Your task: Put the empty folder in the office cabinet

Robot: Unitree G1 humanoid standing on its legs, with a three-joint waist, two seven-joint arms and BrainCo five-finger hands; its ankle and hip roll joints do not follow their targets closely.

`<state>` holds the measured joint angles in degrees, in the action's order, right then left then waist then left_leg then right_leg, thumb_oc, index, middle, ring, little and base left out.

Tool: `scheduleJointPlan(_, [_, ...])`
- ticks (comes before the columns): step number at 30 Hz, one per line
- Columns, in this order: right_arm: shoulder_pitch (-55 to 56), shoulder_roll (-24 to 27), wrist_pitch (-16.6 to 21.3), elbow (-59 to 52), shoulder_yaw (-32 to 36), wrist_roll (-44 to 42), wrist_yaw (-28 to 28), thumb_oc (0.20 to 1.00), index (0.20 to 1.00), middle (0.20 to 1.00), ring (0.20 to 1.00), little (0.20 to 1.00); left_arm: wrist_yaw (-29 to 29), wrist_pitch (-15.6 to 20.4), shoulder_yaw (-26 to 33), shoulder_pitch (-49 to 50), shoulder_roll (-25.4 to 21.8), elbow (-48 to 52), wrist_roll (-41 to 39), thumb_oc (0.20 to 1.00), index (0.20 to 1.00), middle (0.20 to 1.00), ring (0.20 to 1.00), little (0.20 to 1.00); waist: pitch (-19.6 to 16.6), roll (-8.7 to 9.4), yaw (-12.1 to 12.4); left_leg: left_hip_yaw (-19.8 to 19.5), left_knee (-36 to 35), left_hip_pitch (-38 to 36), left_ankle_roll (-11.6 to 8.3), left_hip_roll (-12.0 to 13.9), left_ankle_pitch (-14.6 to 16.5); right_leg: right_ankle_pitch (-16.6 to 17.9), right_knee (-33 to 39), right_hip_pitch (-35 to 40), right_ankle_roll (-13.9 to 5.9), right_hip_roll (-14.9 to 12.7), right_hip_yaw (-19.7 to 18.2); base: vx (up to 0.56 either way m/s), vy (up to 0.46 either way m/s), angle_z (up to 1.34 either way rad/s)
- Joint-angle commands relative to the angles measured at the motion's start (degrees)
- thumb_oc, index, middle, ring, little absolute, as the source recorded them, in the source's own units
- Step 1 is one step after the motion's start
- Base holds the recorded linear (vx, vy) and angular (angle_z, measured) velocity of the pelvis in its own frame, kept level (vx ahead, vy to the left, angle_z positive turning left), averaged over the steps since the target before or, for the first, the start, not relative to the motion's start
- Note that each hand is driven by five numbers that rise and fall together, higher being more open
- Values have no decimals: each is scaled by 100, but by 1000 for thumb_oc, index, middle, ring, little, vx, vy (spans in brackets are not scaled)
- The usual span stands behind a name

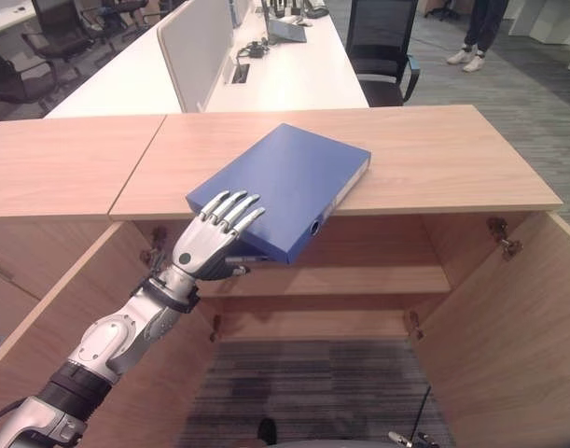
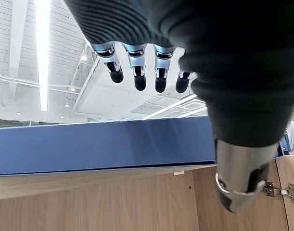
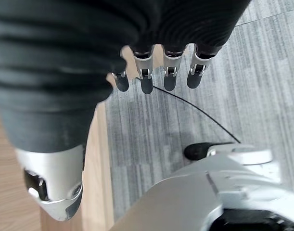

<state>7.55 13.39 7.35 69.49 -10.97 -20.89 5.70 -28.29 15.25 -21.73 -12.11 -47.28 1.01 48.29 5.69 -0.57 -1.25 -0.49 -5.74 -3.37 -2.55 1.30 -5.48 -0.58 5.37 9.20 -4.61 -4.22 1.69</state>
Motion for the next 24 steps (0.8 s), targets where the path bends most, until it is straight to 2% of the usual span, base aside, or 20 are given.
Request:
scheduleJointPlan(1, [-397,72,106,115,-24,-71,60,1000,1000,1000,1000,1000,-174,-147,63,-928,163,-199,47,1000,1000,1000,1000,1000,232,69,-49,125,74,-502,-231,240,730,-137,-37,56,-385,-80,73,5,4,-4])
scheduleJointPlan(24, [-430,98,78,152,-16,-101,47,1000,1000,1000,1000,1000,-157,-317,-204,-1286,374,-667,128,1000,1000,1000,1000,1000,202,87,-143,192,74,-542,-219,242,750,-127,-37,46,-378,-72,15,1,1,-1])
